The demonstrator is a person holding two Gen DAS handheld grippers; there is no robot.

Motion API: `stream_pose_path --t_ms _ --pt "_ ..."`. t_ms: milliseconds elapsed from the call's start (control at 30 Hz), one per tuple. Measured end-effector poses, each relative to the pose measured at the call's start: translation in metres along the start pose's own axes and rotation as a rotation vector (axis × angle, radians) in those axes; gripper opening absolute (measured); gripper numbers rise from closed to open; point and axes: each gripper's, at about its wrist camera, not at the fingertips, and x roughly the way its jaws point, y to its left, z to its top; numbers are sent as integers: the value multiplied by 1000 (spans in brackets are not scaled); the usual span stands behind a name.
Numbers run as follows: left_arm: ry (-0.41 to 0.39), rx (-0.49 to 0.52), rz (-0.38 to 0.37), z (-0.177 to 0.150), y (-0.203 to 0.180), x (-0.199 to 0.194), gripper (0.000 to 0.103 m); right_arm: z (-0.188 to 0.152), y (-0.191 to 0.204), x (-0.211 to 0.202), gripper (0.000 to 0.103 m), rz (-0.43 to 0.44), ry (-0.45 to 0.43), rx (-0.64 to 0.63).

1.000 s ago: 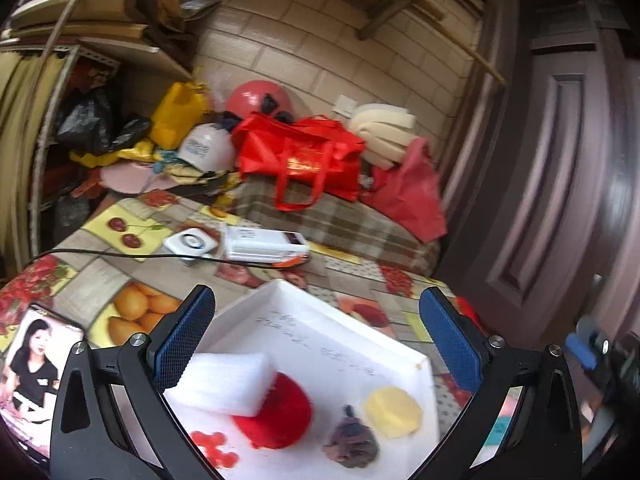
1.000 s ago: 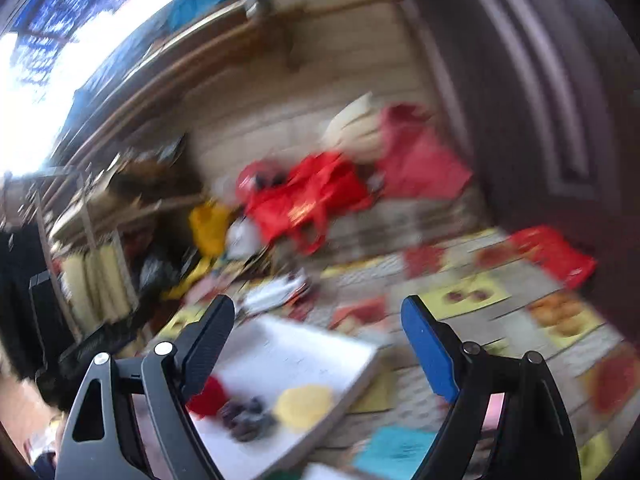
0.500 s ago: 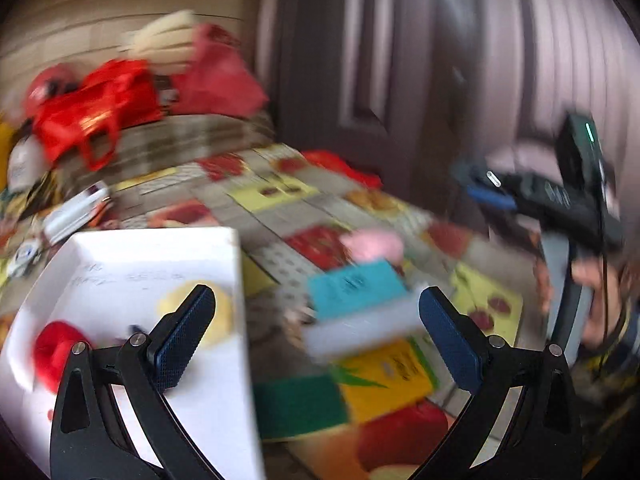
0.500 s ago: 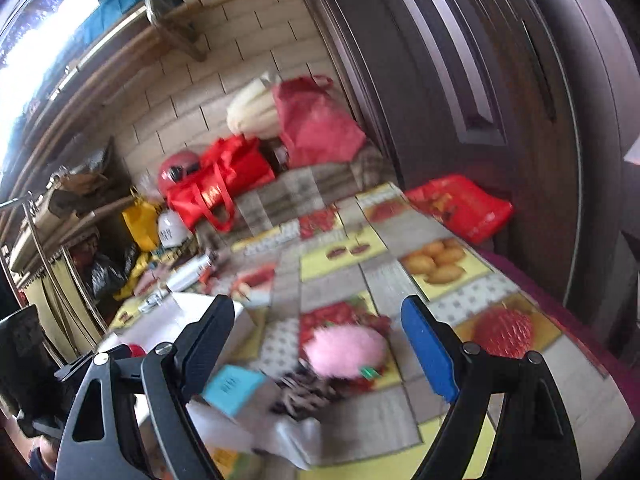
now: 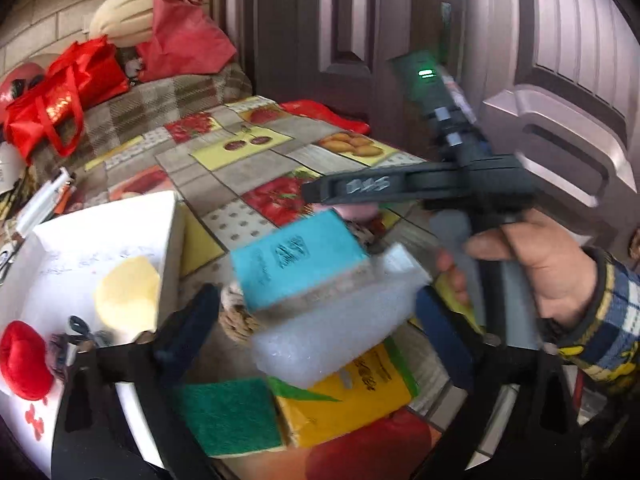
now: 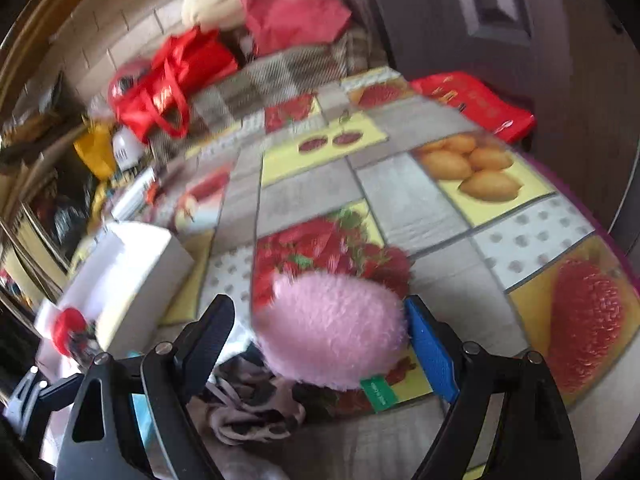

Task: Organize soft objects

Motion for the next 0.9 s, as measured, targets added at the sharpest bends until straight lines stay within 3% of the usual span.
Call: stream_pose_path --t_ms 33,67,167,367,467,567,767,833,900 --pt "5 2 -14 -1 -1 1 66 -2 0 2 76 0 10 -6" --pt "16 1 -33 -3 -2 2 63 -4 -3 1 61 29 22 4" --pt "13 15 -44 -6 -6 1 41 -5 -15 -8 61 55 -21 58" --pt "12 33 -53 -10 -9 -3 37 -8 -29 -27 61 79 -108 129" --pt "6 53 -36 -11 -12 -4 42 -7 -31 -26 62 93 -108 144" --pt "15 76 -26 -12 -15 -9 76 -7 -33 -25 62 105 -100 164" --pt "-43 -2 -67 -8 -2 -22 78 -7 -35 -21 63 135 -85 187" --pt "-14 -48 -69 -5 6 -14 78 -7 -34 -21 63 142 -82 183" --pt "69 -77 -34 -7 11 2 78 -8 -32 -20 64 151 -77 181"
